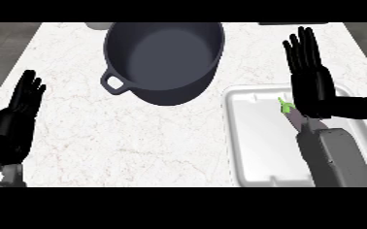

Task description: Pick the eggplant from the tray and place it in the pot

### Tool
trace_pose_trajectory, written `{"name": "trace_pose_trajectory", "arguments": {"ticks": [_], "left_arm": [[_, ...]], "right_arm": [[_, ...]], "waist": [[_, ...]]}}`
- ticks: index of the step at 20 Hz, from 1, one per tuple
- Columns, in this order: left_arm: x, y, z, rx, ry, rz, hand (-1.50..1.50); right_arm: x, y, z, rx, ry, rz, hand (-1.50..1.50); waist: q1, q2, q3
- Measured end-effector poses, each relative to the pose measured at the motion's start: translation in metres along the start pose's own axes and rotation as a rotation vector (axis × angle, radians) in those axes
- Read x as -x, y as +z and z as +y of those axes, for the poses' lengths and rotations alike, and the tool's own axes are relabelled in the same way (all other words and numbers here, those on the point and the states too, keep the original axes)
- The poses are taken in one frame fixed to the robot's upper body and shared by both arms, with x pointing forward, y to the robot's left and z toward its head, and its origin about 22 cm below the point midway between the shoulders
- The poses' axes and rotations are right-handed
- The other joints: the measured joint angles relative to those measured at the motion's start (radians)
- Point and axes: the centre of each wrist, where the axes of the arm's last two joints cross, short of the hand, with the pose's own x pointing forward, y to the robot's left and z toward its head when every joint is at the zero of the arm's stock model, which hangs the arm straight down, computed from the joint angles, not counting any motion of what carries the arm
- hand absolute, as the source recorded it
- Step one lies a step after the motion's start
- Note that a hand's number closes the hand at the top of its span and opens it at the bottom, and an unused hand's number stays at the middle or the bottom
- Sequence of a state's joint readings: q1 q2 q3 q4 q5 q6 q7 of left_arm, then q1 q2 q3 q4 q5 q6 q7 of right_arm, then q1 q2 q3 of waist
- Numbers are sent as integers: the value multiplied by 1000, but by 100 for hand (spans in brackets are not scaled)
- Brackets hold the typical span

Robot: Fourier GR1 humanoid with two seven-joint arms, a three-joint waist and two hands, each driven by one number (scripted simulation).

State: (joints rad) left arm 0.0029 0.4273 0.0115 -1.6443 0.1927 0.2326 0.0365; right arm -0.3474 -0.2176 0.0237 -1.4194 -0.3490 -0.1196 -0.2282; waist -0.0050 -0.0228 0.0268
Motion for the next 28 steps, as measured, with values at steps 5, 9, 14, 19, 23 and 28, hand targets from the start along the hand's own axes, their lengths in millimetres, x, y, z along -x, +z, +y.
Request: {"name": "trace_pose_trajectory", "arguments": {"ticks": [5,9,14,19,23,28], "left_arm": [[5,-3,12,8,-117,53,0],[22,2,17,11,-185,186,0],[29,-2,18,-2,-231,334,0],[30,-15,6,-10,-245,388,0],[28,-18,4,-9,-250,405,0],[30,-22,-4,0,-251,407,0]], "right_arm": [[17,7,-4,-252,222,305,150],[6,0,-28,-405,659,395,-150],[-2,-3,-30,-499,974,408,-150],[-34,-21,-2,-626,1133,422,-150],[-59,-36,15,-726,1326,504,-150],[-83,-58,43,-853,1526,645,-150]], "waist": [[30,30,-23],[38,39,-36],[15,29,-30],[2,23,-29],[7,20,-30],[14,21,-30]]}}
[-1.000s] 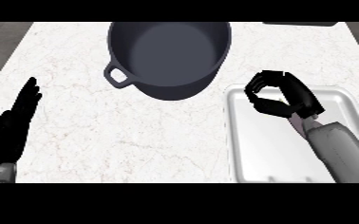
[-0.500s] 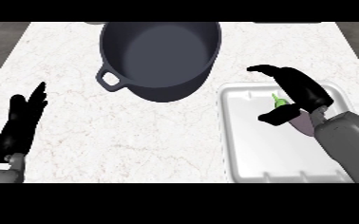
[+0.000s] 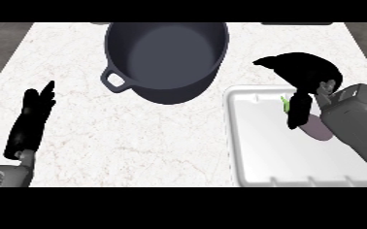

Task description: Pick the eggplant from the tray and place it in the pot

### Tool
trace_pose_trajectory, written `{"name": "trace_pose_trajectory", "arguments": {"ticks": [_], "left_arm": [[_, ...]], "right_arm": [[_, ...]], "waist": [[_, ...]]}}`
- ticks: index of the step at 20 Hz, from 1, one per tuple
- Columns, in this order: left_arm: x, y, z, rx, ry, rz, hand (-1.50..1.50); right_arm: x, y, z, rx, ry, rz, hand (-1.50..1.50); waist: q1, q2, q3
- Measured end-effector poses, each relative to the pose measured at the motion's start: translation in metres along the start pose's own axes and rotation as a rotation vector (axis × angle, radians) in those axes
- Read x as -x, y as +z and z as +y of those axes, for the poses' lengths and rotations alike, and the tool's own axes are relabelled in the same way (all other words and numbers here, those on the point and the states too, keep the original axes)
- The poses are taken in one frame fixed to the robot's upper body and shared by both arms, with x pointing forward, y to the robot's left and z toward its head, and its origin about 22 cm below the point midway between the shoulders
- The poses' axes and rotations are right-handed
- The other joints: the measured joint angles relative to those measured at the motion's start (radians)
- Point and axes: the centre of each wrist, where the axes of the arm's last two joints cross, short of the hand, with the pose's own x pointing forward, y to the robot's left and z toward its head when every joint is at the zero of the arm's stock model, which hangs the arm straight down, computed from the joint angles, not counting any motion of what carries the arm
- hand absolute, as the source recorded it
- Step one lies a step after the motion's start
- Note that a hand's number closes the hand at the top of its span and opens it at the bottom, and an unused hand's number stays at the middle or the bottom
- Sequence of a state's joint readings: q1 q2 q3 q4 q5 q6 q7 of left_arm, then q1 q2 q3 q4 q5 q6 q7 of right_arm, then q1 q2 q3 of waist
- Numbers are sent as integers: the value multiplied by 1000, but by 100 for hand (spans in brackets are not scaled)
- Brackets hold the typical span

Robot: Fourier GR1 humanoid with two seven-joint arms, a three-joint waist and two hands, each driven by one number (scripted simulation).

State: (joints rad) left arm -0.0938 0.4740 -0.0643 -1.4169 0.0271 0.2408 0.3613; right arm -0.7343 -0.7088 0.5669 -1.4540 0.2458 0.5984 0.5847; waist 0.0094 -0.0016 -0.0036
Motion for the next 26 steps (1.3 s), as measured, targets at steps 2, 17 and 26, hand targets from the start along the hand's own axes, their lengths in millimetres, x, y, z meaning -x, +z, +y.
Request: {"name": "trace_pose_trajectory", "arguments": {"ticks": [2,17,26], "left_arm": [[-2,-3,2,3,-2,-3,0],[3,-2,2,-11,-6,9,0],[-4,-1,6,-6,3,10,0]], "right_arm": [[-8,-4,-9,-78,61,42,-150],[-26,-36,-4,-420,156,151,-150],[-5,-42,13,-477,188,247,-150]], "waist": [[5,1,0],[-12,-3,2],[-8,0,3]]}}
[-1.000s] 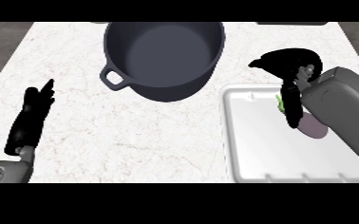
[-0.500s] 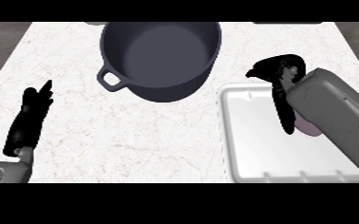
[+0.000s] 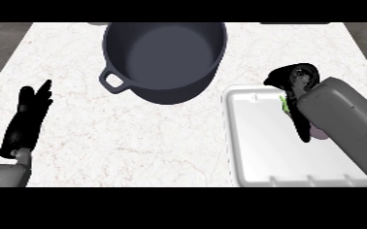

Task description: Pick the eggplant from the tray and place it in the pot

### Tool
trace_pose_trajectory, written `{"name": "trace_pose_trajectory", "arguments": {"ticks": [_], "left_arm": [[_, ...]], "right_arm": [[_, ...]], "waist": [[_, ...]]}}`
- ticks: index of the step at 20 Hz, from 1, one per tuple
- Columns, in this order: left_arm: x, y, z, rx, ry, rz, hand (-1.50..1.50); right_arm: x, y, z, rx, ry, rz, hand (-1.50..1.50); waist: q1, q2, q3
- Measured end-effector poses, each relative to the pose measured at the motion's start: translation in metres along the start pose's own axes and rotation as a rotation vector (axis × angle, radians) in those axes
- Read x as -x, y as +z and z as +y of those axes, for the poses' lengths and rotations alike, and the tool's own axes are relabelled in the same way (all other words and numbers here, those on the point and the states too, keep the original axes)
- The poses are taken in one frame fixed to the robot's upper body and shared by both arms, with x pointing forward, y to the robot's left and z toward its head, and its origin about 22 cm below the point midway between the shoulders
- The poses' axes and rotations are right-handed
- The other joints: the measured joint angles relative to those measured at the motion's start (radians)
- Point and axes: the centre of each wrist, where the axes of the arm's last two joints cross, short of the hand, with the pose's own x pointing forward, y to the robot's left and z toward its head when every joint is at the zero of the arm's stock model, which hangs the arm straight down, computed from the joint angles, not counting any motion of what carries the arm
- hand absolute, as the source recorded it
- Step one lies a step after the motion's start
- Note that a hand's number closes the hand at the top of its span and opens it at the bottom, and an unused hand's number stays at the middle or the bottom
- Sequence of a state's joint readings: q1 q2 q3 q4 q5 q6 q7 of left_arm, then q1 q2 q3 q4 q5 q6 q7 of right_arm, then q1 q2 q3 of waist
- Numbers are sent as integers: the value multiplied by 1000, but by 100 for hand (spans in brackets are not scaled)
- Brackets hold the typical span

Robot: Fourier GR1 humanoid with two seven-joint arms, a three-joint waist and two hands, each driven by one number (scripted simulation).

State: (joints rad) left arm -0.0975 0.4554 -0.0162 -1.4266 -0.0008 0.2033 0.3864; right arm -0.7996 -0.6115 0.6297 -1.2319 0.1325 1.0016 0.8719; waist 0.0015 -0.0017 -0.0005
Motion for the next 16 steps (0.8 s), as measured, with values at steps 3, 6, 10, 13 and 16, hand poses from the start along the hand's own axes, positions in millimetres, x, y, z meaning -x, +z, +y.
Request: {"name": "trace_pose_trajectory", "arguments": {"ticks": [3,6,10,13,16], "left_arm": [[3,5,-7,-2,-1,-1,0],[-1,3,-8,1,-4,-2,0],[-1,5,-10,2,1,0,0],[1,5,-5,3,-2,-3,0],[-2,6,-5,7,-3,-4,0]], "right_arm": [[3,-6,11,-11,13,22,-150],[-6,-15,17,-14,22,36,-150],[-8,-19,27,-8,43,44,-150],[-5,-22,33,-7,54,70,-150],[-5,-28,34,-15,58,96,-150]], "waist": [[0,0,0],[2,2,1],[2,1,0],[2,1,1],[4,2,0]]}}
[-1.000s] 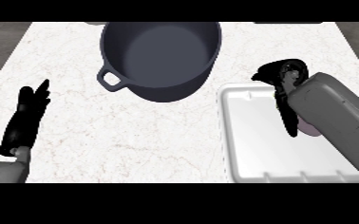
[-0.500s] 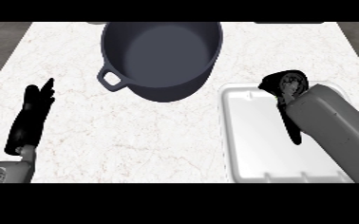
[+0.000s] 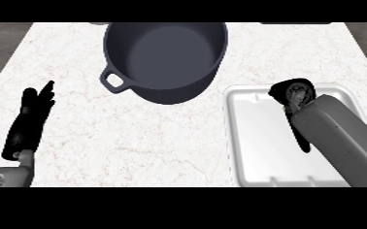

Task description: Pick the eggplant from the tray and place it in the pot

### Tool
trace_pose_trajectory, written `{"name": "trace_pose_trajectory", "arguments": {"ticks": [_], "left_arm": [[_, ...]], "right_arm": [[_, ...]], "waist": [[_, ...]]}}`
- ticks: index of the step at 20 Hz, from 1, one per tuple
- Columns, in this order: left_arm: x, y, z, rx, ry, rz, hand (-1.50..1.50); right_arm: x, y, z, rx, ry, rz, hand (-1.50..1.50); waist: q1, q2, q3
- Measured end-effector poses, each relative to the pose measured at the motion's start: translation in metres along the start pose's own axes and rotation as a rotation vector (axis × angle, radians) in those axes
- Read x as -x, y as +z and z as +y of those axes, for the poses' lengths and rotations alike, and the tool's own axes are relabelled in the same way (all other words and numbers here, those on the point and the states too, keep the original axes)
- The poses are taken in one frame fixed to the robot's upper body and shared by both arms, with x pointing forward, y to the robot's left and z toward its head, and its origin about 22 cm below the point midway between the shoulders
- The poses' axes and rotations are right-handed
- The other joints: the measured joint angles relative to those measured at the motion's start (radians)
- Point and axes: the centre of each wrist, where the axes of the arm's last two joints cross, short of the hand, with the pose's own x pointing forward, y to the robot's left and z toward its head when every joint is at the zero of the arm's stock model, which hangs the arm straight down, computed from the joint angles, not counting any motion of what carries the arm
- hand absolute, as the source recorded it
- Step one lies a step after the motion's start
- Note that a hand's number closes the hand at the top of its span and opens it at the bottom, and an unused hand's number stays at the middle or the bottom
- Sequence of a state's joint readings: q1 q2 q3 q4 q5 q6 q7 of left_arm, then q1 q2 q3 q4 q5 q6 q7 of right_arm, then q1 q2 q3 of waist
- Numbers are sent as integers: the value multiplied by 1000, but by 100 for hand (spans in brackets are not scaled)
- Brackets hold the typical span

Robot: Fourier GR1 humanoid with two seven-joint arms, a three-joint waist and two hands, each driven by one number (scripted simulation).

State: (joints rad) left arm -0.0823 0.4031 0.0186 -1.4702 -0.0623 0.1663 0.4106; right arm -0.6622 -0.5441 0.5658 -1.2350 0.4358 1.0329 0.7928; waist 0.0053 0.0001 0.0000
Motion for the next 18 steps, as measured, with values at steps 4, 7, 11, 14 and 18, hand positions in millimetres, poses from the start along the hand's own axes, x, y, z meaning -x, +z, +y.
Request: {"name": "trace_pose_trajectory", "arguments": {"ticks": [4,7,11,14,18], "left_arm": [[-6,-5,-4,-2,-3,3,0],[5,-3,-8,0,-2,-1,0],[6,-5,-6,-4,2,-1,0],[9,-6,-2,-2,-2,-2,0],[11,-7,5,-4,3,-3,0]], "right_arm": [[2,-8,7,-17,-7,21,-150],[6,-17,12,-44,-2,29,-150],[9,-24,19,-57,-12,35,-150],[9,-30,18,-57,-25,33,-150],[9,-35,22,-55,-22,20,-150]], "waist": [[-2,0,0],[0,0,0],[-1,-1,-1],[2,-5,-4],[3,-11,-9]]}}
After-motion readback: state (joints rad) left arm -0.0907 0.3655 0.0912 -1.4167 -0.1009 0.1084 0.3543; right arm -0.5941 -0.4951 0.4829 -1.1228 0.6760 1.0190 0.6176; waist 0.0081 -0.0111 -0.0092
